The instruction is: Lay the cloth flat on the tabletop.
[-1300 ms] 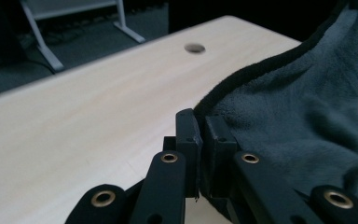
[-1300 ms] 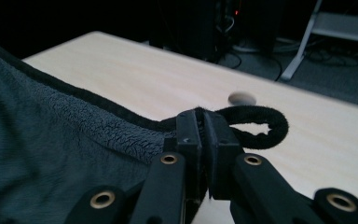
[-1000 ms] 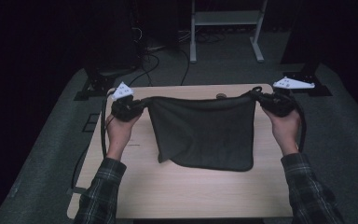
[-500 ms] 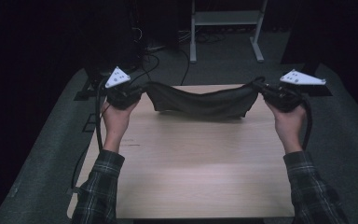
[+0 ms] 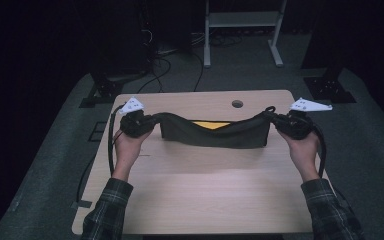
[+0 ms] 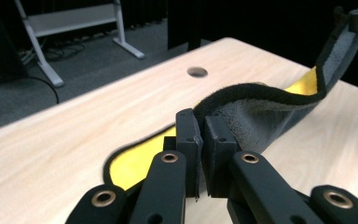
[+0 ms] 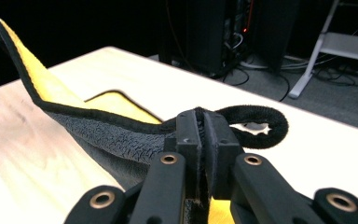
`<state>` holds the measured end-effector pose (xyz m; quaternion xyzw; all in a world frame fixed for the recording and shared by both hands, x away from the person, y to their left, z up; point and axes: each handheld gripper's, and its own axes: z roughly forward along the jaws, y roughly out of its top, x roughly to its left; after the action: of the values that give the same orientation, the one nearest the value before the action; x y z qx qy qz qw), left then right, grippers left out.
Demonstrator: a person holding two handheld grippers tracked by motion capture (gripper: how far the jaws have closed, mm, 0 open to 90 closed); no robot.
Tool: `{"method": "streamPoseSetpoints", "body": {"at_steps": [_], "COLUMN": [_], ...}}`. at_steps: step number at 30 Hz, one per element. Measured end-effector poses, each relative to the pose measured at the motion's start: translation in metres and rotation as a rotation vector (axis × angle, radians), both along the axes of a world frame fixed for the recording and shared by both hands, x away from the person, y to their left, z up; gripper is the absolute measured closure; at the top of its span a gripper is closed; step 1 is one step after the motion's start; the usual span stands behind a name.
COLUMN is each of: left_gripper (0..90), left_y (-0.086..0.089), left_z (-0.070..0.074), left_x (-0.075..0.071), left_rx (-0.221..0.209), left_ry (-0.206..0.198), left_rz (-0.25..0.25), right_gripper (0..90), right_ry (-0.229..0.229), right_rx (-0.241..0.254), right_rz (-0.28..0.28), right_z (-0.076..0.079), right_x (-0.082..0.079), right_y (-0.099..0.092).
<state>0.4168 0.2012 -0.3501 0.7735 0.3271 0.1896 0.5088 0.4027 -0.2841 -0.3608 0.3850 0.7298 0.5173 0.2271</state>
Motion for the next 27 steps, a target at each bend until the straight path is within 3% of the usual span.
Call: {"method": "streamPoseSetpoints", "body": {"at_steps": [10,13,18,27], "left_gripper": [86.0,86.0,86.0,86.0], "left_y": [0.009,0.015,0.020,0.030], "left_z": [-0.029,-0.044,-0.050,-0.065], "left_x": [-0.025,-0.035,-0.045,-0.078], "left_rx": [0.004,-0.021,-0.017,0.006], "left_ry": [0.084,0.122,0.151,0.198], "left_rz": [-0.046,-0.058,-0.080,-0.107], "right_gripper": [84.8,84.8,84.8,84.8], "right_ry": [0.054,0.095,0.115,0.131], "right_rx": [-0.013,-0.027,-0.023,-0.050], "right_rz": [0.050,0.060,0.072,0.118], "right_z": [-0.026,-0.036,-0.042,-0.043], "right_x": [-0.021,-0.024,-0.030,-0.053], "right_y": [-0.002,-0.004,-0.004,-0.003]}}
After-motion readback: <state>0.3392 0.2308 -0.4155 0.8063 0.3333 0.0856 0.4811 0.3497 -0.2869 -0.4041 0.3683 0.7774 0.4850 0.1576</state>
